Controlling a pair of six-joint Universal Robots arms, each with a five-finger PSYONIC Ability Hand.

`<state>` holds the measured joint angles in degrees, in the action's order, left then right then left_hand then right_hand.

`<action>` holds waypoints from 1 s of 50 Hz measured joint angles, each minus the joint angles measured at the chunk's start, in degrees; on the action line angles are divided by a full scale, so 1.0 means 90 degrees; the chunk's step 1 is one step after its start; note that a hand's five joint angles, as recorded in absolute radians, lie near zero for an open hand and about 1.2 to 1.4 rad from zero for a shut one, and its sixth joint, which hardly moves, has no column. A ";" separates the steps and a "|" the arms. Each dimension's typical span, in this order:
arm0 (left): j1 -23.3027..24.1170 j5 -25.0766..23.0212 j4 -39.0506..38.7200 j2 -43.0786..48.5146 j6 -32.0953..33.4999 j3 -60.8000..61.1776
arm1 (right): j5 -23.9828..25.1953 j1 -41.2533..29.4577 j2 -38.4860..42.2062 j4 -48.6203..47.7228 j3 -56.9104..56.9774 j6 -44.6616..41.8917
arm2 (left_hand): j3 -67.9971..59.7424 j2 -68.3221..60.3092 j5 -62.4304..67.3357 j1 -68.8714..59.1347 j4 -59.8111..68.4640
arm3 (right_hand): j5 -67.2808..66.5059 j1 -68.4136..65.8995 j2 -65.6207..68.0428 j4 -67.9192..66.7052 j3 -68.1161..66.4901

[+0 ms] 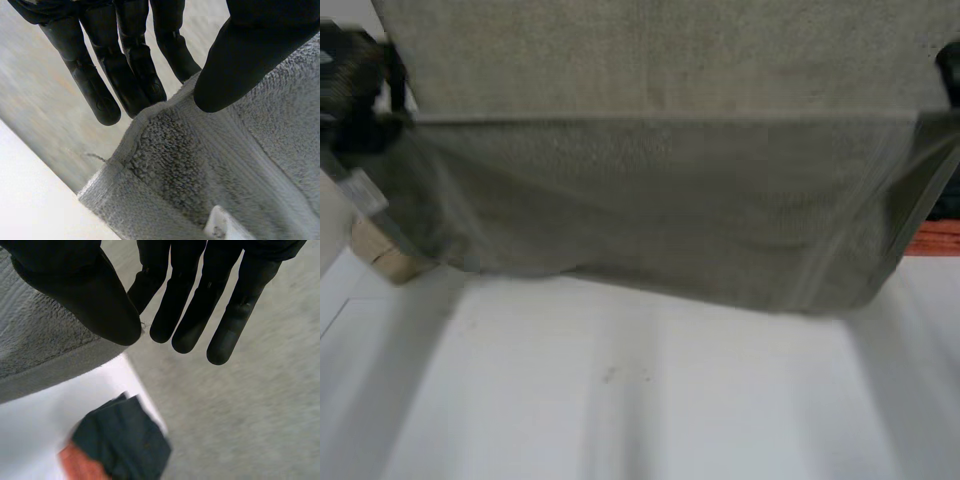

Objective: Fold the laundry.

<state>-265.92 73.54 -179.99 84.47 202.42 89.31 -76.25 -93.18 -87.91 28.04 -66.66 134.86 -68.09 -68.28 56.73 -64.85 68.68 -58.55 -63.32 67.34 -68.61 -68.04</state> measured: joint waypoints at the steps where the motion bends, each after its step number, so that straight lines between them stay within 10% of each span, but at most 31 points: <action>1: 0.0053 -0.0001 0.0056 0.0387 0.0166 -0.0092 | -0.0052 -0.0026 0.0270 0.0026 0.0017 -0.0075 | 0.0001 0.0000 0.0000 0.0000 0.0000 | -0.0001 -0.0001 0.0000 0.0000 0.0000; 16: 0.0962 0.0516 -0.0066 0.4484 0.1677 -0.3226 | -0.0938 -0.0582 0.3166 -0.1267 0.1577 0.0584 | -0.0001 -0.0001 0.0000 0.0000 0.0001 | -0.0007 0.0000 0.0000 0.0000 0.0000; 26: 0.1119 0.0863 -0.2901 0.5018 0.1248 -0.5944 | -0.1737 -0.0709 0.3395 -0.5389 0.2785 0.1820 | -0.0002 -0.0001 0.0000 0.0000 0.0004 | -0.0007 0.0000 0.0000 -0.0001 0.0000; 50: 0.1202 0.0324 -0.3186 0.4706 0.1102 -0.2369 | -0.0564 -0.0684 0.3942 -0.4683 0.0654 0.1712 | -0.0002 -0.0002 0.0087 -0.0012 0.0004 | -0.0007 -0.0001 0.0000 -0.0001 0.0000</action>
<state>-255.10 76.45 -208.66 126.82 212.35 67.98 -81.33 -99.33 -52.43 -14.11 -60.77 150.27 -68.10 -68.30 57.51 -64.95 68.71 -58.62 -63.32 67.34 -68.62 -68.04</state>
